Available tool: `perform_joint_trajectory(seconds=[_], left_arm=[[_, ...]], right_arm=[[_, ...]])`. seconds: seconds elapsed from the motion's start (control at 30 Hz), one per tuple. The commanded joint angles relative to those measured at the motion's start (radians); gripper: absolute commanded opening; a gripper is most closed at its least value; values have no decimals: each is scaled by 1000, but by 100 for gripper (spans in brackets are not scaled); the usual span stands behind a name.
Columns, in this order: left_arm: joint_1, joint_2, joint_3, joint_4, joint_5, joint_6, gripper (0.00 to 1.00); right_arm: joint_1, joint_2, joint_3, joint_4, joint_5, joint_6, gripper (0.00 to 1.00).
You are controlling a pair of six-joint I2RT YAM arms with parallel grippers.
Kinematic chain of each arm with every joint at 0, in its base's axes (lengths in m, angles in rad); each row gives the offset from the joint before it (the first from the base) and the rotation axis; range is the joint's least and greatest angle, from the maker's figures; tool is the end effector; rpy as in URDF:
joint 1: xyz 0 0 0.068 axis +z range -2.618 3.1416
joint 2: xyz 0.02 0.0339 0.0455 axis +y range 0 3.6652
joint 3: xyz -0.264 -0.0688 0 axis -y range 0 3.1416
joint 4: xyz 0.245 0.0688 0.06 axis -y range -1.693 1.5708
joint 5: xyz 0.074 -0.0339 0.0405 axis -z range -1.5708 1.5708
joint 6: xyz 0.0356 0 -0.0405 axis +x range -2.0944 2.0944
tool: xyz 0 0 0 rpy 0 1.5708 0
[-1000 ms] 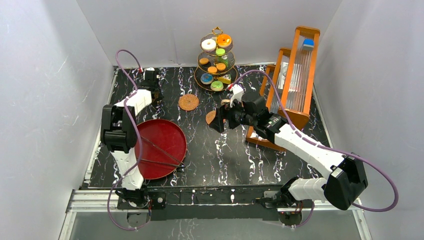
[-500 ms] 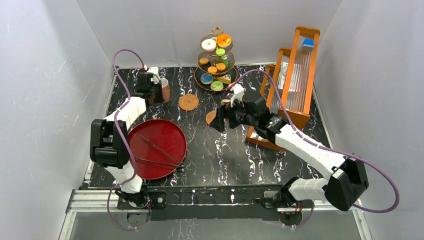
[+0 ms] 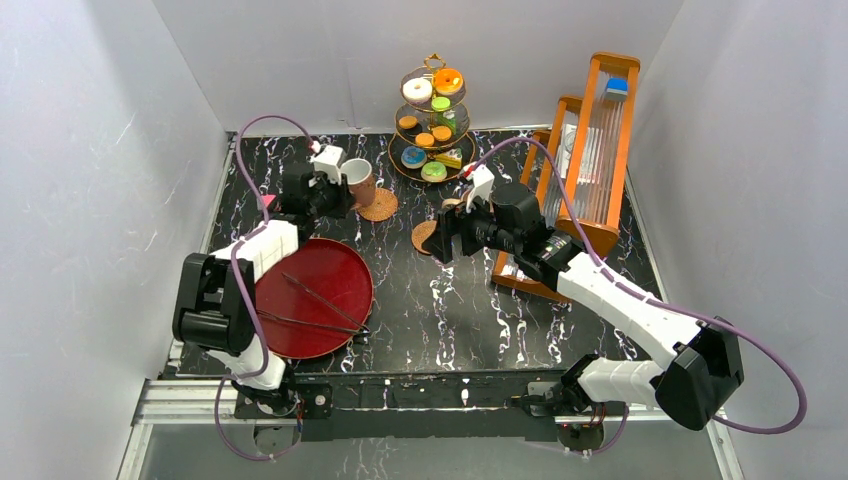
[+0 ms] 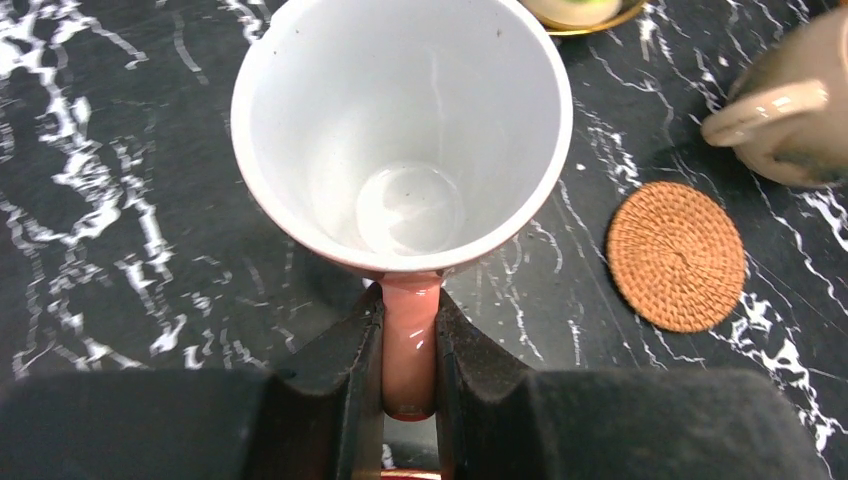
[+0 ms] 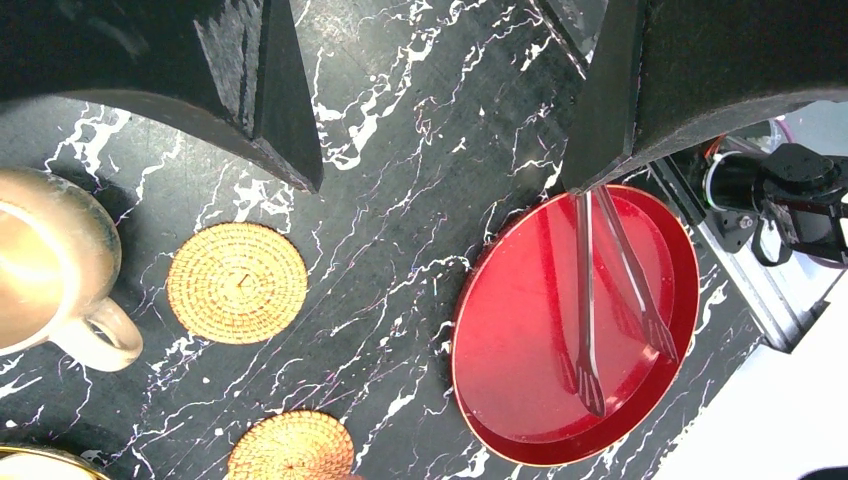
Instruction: Serve the afternoon tea
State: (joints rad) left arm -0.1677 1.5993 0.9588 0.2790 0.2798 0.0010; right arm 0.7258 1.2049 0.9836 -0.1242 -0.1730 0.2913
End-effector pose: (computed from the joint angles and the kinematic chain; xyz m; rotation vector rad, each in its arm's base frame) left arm 0.3543 -0.0700 0.2408 0.3492 1.9045 -0.3813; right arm 0.2056 0.1907 0.3278 -0.5504 1.9276 0.8363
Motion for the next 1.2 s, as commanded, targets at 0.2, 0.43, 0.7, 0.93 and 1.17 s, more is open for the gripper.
perform_joint_trajectory(seconds=[0.2, 0.43, 0.7, 0.93, 1.17], left_arm=[[-60, 92, 42, 281, 83, 26, 0], [-72, 125, 44, 289, 32, 52, 0], [-74, 157, 38, 302, 28, 62, 0], [-74, 178, 30, 302, 5, 79, 0], [-74, 181, 16, 301, 4, 90, 13]], right_arm=[[-4, -52, 0, 40, 27, -5, 99], [-4, -71, -9, 41, 36, -7, 99], [-6, -68, -6, 32, 43, -13, 99], [-5, -70, -11, 31, 51, -16, 99], [-5, -68, -15, 33, 52, -14, 99]])
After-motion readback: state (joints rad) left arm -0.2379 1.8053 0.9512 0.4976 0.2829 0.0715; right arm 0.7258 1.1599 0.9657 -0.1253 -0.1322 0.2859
